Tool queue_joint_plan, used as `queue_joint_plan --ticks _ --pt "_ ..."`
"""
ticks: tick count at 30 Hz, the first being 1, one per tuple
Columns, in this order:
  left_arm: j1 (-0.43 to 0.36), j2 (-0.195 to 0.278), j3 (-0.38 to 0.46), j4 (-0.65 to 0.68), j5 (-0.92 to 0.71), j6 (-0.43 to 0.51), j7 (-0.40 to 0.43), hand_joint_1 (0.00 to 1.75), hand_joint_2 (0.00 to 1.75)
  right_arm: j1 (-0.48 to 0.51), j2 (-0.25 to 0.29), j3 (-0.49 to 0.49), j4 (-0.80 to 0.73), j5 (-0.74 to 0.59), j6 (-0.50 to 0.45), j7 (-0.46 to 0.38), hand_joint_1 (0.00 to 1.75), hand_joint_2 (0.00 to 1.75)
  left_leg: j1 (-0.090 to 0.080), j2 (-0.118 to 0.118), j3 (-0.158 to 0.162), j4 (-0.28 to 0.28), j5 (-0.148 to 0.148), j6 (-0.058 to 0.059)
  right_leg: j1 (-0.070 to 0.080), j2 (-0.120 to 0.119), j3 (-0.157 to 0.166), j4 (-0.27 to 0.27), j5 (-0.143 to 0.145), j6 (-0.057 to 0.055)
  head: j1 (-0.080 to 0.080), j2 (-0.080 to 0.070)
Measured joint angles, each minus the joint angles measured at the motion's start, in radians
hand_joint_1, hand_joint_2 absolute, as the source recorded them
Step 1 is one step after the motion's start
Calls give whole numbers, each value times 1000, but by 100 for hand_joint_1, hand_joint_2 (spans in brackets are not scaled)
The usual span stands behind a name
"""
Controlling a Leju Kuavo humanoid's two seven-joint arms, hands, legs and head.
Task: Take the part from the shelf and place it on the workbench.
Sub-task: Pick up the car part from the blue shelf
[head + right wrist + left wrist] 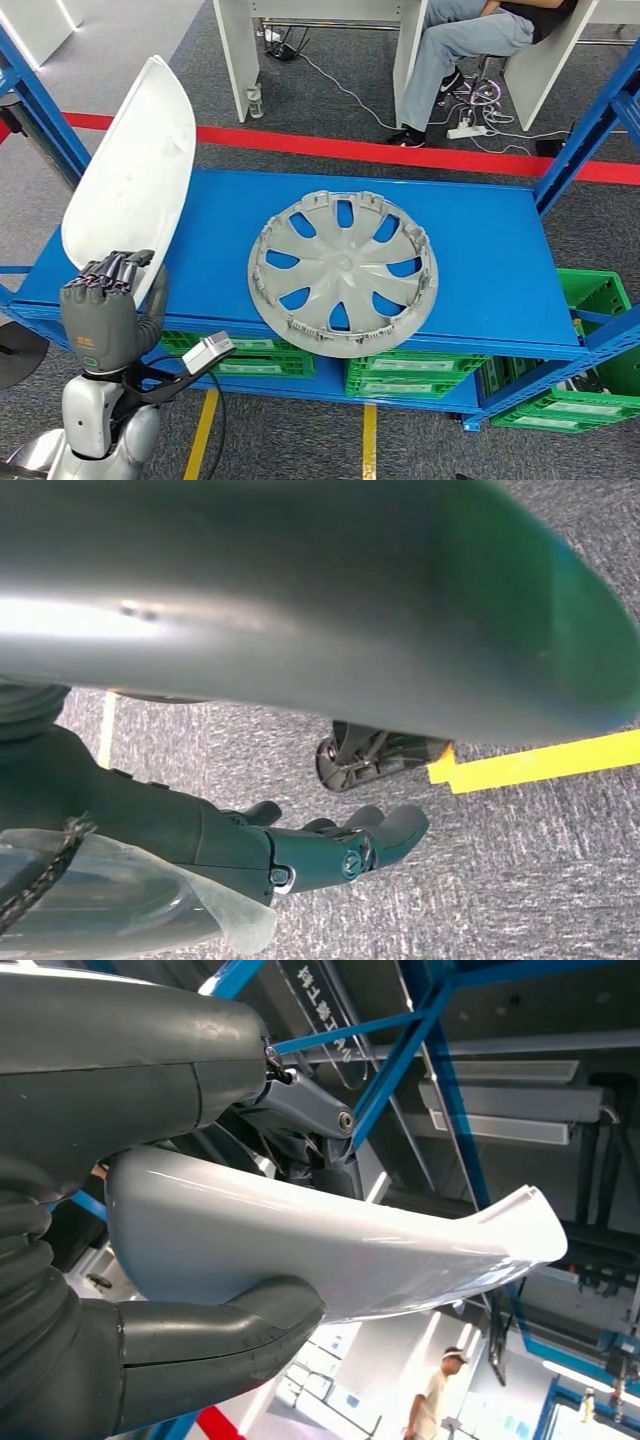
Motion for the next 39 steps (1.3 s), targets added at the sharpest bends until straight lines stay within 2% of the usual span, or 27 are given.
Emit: queue_joint_plan --ticks 10,14,17,19,21,22,23,24,26,27,28,30,32,33,34,36,37,38,39 --pt "8 0 1 2 1 0 36 175 175 0 5 1 0 -17 0 0 0 0 -1 0 0 3 -2 2 -2 0 0 -1 1 2 0 0" --pt "10 0 1 3 3 0 44 175 175 0 10 2 0 -22 0 -1 0 0 -5 0 -1 7 -4 10 -7 0 1 -3 3 9 0 0" --pt "10 0 1 4 2 0 47 175 175 -2 13 5 0 -24 0 -1 0 0 -5 1 3 -9 8 26 -9 2 0 -4 2 22 0 0" --pt "10 0 1 5 1 0 49 175 175 -3 14 6 0 -24 0 -2 0 0 1 3 6 -27 19 37 -8 8 -26 45 -36 25 1 0" --pt "11 0 1 9 -1 0 51 175 175 -2 14 7 0 -25 0 -2 0 0 2 4 4 -29 22 40 -9 14 -89 173 -95 29 3 0" --pt "13 0 1 13 -2 0 53 175 175 -1 14 7 0 -25 2 -1 0 0 2 4 3 -29 22 40 -9 15 -120 235 -112 31 4 0" --pt "14 0 1 16 -4 0 55 175 175 -1 13 8 0 -25 6 1 0 0 2 4 3 -28 22 40 -10 15 -140 270 -111 34 3 0" --pt "15 0 0 20 -5 0 59 175 175 0 12 8 0 -24 13 4 0 0 4 4 3 -26 22 39 -12 15 -140 263 -88 37 4 0" --pt "15 0 -2 25 -6 0 70 175 175 0 6 11 0 -24 30 11 0 0 8 3 2 -19 20 32 -18 15 -95 152 -12 44 4 0" --pt "14 1 -3 26 -6 0 76 175 175 -1 3 13 0 -25 37 12 0 0 9 2 -2 -13 19 25 -19 17 -65 92 16 46 5 0" --pt "13 1 -5 28 -6 0 81 175 175 -2 1 15 0 -25 40 12 0 0 8 0 -7 -6 18 18 -19 19 -46 53 29 46 7 0" --pt "12 2 -10 31 -5 0 88 175 175 -4 -1 19 0 -27 42 12 0 0 5 -2 -17 5 22 6 -16 25 -37 33 26 35 8 0" --pt "12 4 -13 34 -2 0 91 175 175 -4 -2 23 1 -29 41 12 0 0 6 -2 -26 13 19 -3 -18 25 -47 32 28 16 6 0" --pt "12 5 -15 35 1 0 93 175 175 -4 -2 25 1 -31 41 11 0 0 8 -1 -33 27 3 -8 -18 24 -53 32 33 5 6 0" --pt "11 6 -16 36 3 0 94 175 175 -4 -3 26 1 -32 41 11 0 0 10 -1 -45 57 -27 -14 -18 23 -60 31 39 -4 4 0" --pt "10 8 -20 39 4 0 95 175 175 -4 -3 29 1 -34 41 11 0 0 11 0 -82 171 -108 -22 -15 19 -75 32 50 -17 2 0" --pt "10 9 -22 42 4 0 95 175 175 -4 -3 30 1 -34 41 11 0 0 12 0 -99 232 -140 -23 -13 17 -83 32 55 -21 1 0" --pt "11 10 -23 44 4 0 95 175 175 -4 -3 31 1 -35 41 11 0 0 12 0 -106 273 -154 -23 -11 15 -91 32 61 -22 2 0" --pt "11 11 -24 47 5 0 95 175 175 -4 -4 31 1 -35 41 11 0 0 12 0 -95 278 -149 -20 -9 14 -98 33 66 -23 2 0"
